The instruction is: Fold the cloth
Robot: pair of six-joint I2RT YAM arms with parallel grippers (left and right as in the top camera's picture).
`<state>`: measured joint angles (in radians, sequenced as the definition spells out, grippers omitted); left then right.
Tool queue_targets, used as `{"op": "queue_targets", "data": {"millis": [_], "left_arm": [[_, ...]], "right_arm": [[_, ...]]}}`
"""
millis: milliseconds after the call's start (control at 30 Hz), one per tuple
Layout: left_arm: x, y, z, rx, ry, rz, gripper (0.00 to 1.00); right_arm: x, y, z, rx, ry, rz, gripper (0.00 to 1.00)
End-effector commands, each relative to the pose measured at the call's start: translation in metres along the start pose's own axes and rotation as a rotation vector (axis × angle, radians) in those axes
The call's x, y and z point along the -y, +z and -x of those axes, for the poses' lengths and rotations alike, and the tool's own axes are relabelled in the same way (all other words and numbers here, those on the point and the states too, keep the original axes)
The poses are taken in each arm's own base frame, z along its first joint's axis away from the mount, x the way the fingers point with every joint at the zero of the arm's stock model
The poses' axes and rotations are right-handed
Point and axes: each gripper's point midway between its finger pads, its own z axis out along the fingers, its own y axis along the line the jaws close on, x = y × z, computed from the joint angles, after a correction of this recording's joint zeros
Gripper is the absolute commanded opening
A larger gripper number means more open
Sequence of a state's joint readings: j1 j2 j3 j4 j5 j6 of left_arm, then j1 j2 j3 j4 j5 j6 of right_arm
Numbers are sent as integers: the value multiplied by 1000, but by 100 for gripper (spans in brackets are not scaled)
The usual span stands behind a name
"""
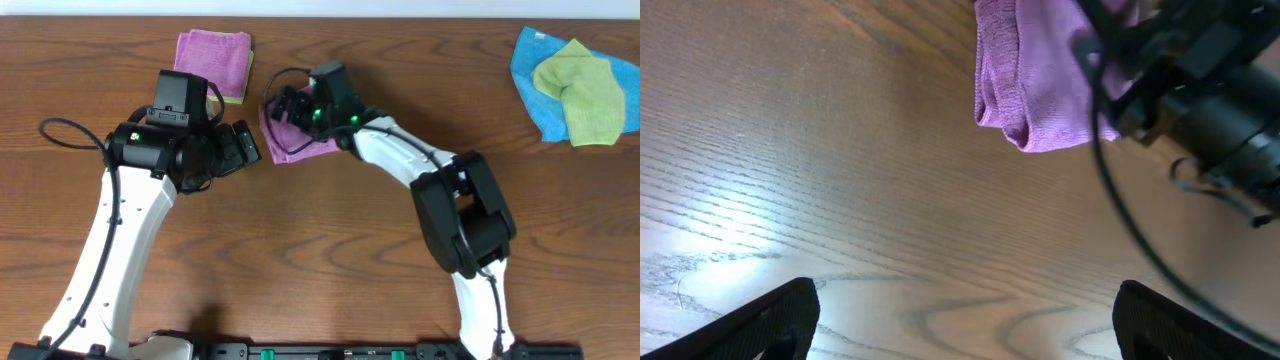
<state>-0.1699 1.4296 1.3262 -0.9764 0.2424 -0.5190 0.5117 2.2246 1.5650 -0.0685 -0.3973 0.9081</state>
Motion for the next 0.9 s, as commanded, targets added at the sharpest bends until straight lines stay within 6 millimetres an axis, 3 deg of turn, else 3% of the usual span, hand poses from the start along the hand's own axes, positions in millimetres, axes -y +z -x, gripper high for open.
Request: {"op": "queue_targets", "data": {"millis": [0,167,333,467,533,633,867], "left_arm": [[2,-4,1,4,7,-16,95],[9,-4,-7,-38,9,-60,95],[8,-3,-20,-82,51,-42,95],[23,4,-27,-85,129,-79,95],[40,13,-29,-83,163,-146,95],[48,31,-32,-81,178,-163,95],[36,89,-46,-169,57,-95,95]], "right_arm": [[-26,-15,22,5,-108,67,99],[-30,-34,18,-88,-235,-39,99],[4,-73,22,-135,-282,-333,99],[26,-85,22,-209,-409,-364,99],[32,-85,18,-262,-490,-322,99],[53,-90,15,-300,-492,-342,99],[91,-92,15,-335,-551,-393,99]]}}
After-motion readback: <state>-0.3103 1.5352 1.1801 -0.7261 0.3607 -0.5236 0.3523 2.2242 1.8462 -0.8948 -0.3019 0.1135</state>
